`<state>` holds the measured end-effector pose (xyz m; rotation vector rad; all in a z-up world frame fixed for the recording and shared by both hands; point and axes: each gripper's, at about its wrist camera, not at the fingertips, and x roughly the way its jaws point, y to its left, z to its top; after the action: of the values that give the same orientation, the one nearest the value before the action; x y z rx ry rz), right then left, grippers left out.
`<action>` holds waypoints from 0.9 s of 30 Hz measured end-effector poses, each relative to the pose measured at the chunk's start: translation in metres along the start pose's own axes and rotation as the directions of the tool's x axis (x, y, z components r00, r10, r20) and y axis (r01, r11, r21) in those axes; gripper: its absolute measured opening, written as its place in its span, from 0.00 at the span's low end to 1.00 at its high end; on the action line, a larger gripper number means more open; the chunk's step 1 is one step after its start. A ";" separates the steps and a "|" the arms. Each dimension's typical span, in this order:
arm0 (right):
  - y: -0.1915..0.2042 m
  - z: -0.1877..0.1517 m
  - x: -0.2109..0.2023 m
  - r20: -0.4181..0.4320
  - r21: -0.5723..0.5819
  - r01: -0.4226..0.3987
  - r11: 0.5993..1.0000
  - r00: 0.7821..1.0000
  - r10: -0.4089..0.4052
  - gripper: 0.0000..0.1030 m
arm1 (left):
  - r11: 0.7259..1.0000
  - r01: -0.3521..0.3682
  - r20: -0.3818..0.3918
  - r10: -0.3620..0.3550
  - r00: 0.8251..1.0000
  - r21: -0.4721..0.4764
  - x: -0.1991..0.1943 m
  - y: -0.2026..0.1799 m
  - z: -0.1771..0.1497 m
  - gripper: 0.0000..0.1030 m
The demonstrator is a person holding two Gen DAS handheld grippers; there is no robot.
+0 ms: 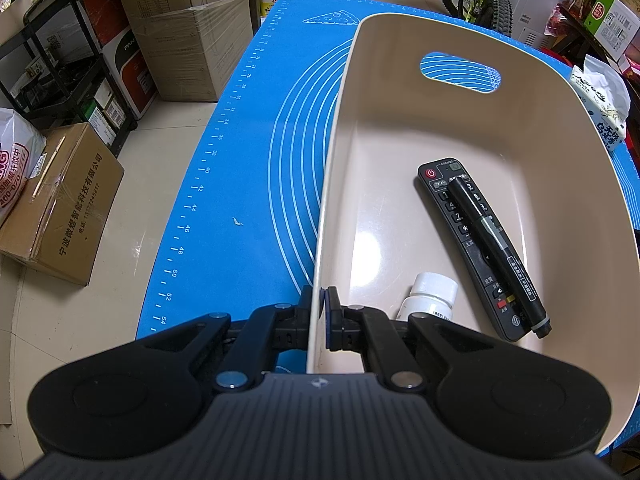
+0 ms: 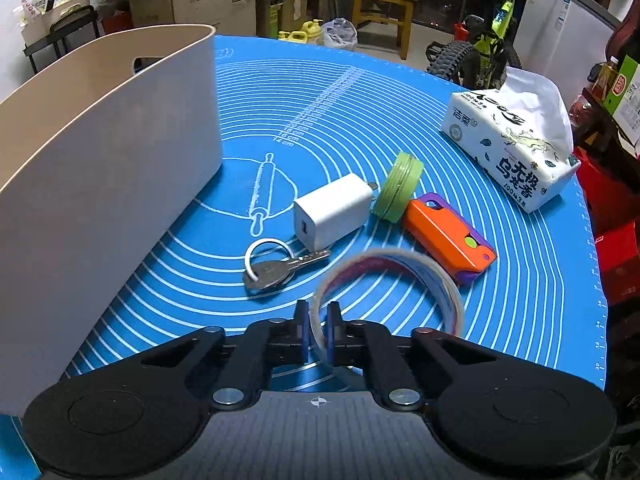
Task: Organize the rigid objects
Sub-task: 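Move the right tool toward the clear tape roll, then grasp the clear tape roll by its rim with the right tool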
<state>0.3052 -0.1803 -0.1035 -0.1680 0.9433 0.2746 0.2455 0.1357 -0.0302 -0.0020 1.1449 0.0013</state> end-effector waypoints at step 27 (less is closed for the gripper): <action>0.051 0.050 -0.119 0.379 0.023 -0.043 0.999 0.925 0.031 0.17 | 1.000 -0.002 -0.001 0.002 1.000 0.000 0.000 0.000 0.000 0.06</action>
<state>0.2625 -0.1376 0.0215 -0.0645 0.5659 0.3142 0.2458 0.1356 -0.0305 -0.0004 1.1457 0.0034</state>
